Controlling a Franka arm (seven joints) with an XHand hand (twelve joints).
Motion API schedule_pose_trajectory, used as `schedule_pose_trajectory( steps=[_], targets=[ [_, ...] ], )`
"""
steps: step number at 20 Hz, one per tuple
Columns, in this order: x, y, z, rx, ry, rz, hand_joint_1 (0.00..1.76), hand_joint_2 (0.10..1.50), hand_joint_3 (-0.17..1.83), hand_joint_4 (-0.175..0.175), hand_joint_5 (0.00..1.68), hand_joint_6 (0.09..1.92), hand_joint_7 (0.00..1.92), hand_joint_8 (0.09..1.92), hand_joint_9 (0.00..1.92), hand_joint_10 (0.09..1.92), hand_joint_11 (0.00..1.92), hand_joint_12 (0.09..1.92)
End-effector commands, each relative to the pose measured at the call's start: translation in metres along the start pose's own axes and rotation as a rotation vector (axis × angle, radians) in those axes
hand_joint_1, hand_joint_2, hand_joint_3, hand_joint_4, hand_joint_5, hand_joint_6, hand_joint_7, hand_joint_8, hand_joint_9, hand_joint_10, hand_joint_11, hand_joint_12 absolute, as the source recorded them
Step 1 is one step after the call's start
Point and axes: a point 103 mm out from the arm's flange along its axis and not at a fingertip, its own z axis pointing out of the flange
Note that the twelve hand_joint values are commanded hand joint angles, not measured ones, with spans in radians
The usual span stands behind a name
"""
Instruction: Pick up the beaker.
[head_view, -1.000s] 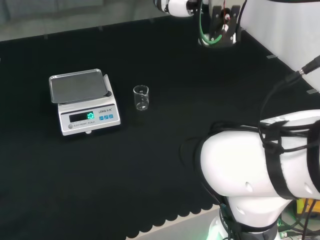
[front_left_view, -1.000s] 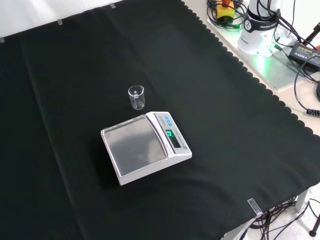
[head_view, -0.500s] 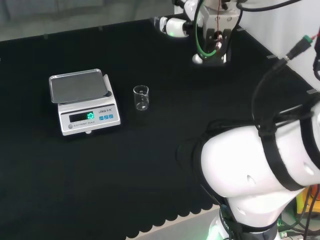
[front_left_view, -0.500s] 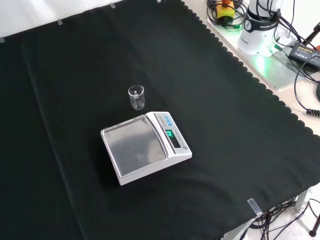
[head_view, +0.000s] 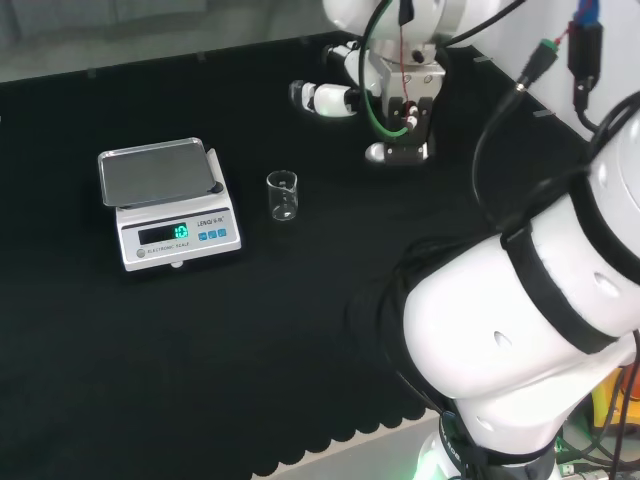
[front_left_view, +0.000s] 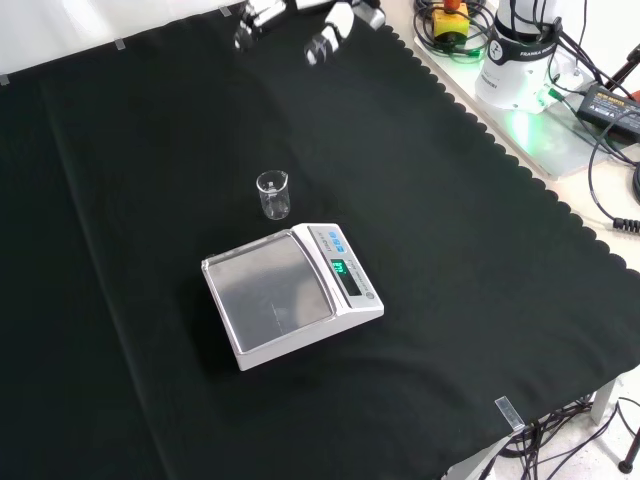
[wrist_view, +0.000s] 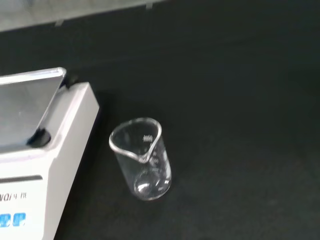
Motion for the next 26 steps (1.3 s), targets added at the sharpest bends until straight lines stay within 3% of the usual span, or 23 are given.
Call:
schedule_pose_trajectory(
  steps=[1,3,8,15,26],
  targets=[
    [0.026,0.026,0.022,0.044,0.001,-0.082,0.06,0.94,0.30,-0.058,0.35,0.09,0.11,0.83,0.22,0.83,0.22,1.50],
    [0.028,0.028,0.028,0.062,0.009,-0.104,0.06,0.94,0.30,-0.058,0.35,0.09,0.11,0.83,0.22,0.83,0.22,1.49],
    [0.008,0.031,0.046,0.124,0.035,-0.073,0.06,0.94,0.29,-0.059,0.35,0.09,0.11,0.83,0.22,0.84,0.22,1.49],
    [0.020,0.036,0.079,0.158,0.016,-0.048,0.06,0.94,0.29,-0.061,0.35,0.09,0.11,0.84,0.22,0.84,0.22,1.49],
    [0.013,0.035,0.108,0.217,0.043,-0.091,0.07,0.95,0.28,-0.065,0.36,0.09,0.11,0.84,0.22,0.84,0.22,1.49]
  ],
)
